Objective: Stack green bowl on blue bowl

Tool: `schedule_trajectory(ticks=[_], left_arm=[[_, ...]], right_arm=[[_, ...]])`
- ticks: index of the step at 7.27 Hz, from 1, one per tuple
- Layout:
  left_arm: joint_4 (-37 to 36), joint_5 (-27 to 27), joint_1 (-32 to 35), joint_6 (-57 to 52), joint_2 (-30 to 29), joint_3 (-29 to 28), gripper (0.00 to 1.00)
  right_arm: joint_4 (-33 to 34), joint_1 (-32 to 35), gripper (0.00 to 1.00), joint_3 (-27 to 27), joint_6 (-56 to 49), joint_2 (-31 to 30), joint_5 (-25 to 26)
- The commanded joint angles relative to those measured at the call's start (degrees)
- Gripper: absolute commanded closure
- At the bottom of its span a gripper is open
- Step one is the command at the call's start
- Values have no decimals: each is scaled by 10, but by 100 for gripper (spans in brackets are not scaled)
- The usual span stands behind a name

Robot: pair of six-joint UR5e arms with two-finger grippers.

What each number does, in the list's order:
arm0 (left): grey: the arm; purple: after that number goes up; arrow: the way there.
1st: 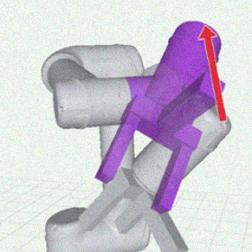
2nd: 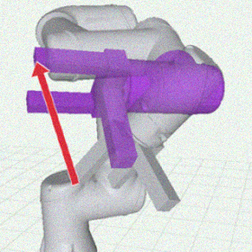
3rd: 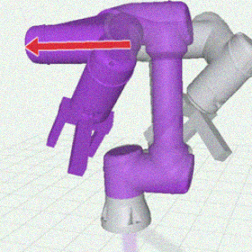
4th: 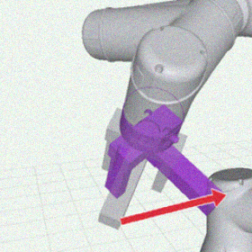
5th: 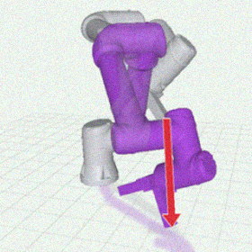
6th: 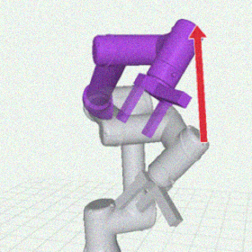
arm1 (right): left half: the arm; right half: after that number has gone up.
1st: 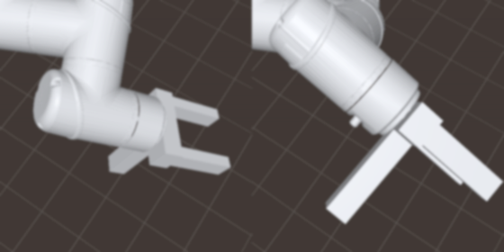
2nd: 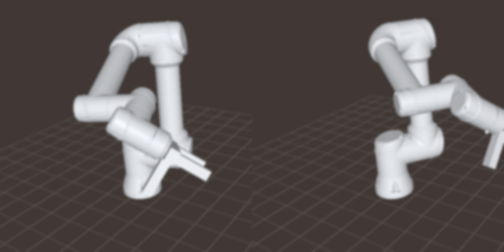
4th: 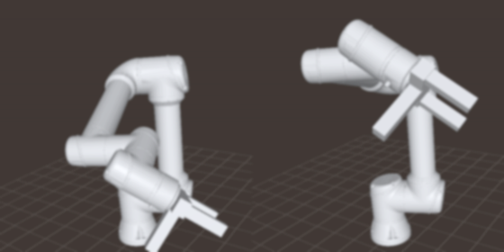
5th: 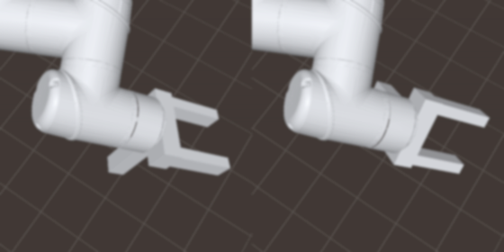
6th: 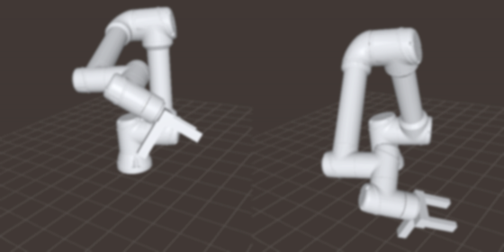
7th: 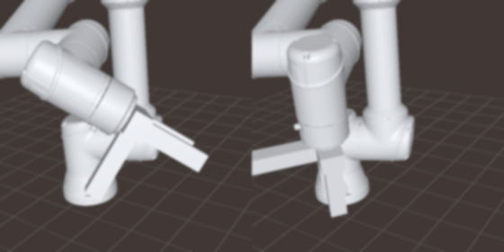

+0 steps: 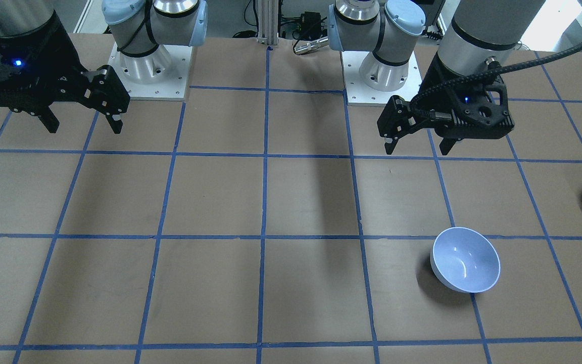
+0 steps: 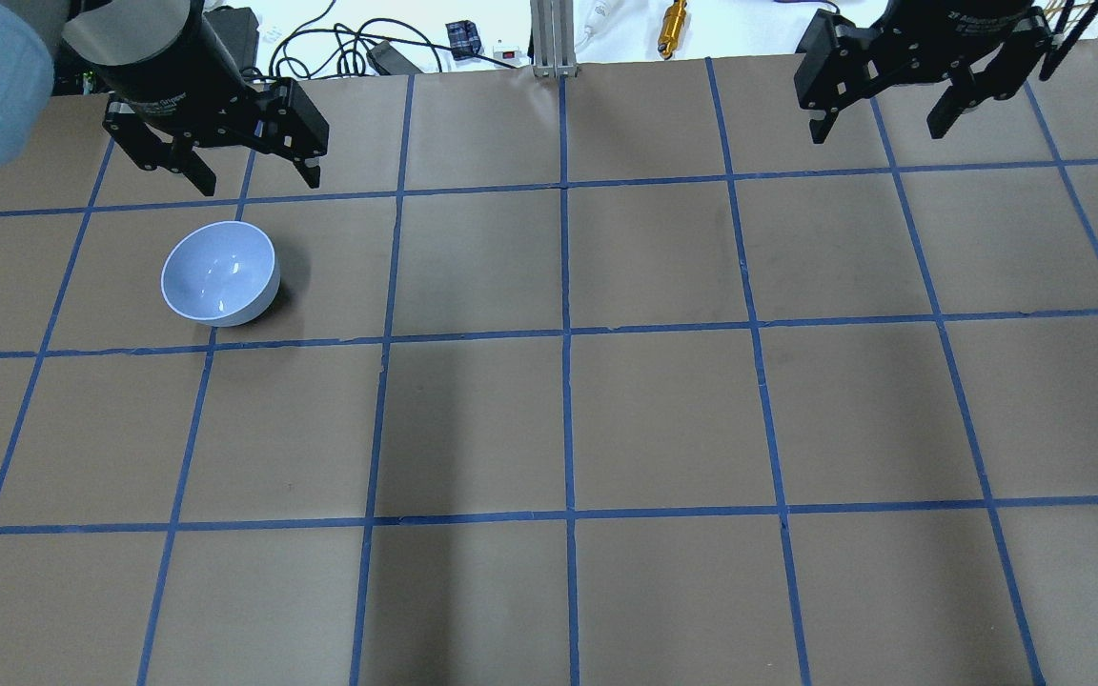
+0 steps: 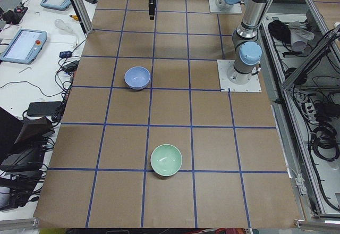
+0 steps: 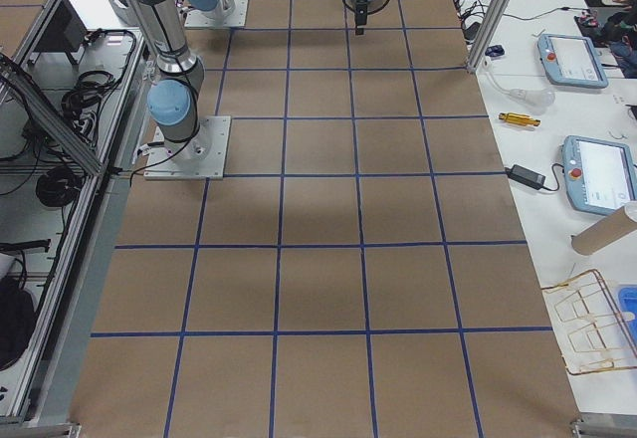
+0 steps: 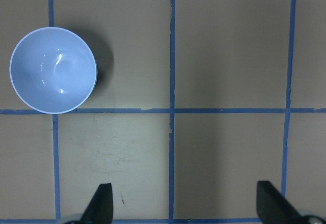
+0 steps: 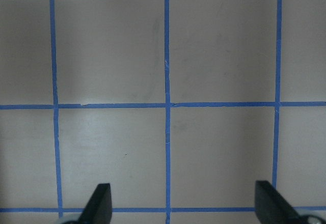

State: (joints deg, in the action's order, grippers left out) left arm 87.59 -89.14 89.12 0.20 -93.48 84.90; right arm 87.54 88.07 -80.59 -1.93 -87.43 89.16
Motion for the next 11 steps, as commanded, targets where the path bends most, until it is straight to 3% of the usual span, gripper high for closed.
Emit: schedule_trajectory(ticks=[1, 7, 9, 11], left_arm=[[0, 0, 0, 0, 0, 0, 0], [21, 2, -11, -44, 6, 0, 0], [68, -2, -80, -135, 19, 0, 0], [102, -15, -174, -324, 24, 1, 0]], right_arm=[[0, 0, 0, 0, 0, 0, 0], [0, 0, 0, 0, 0, 1, 0], [0, 0, 0, 0, 0, 1, 0], [0, 0, 0, 0, 0, 1, 0]])
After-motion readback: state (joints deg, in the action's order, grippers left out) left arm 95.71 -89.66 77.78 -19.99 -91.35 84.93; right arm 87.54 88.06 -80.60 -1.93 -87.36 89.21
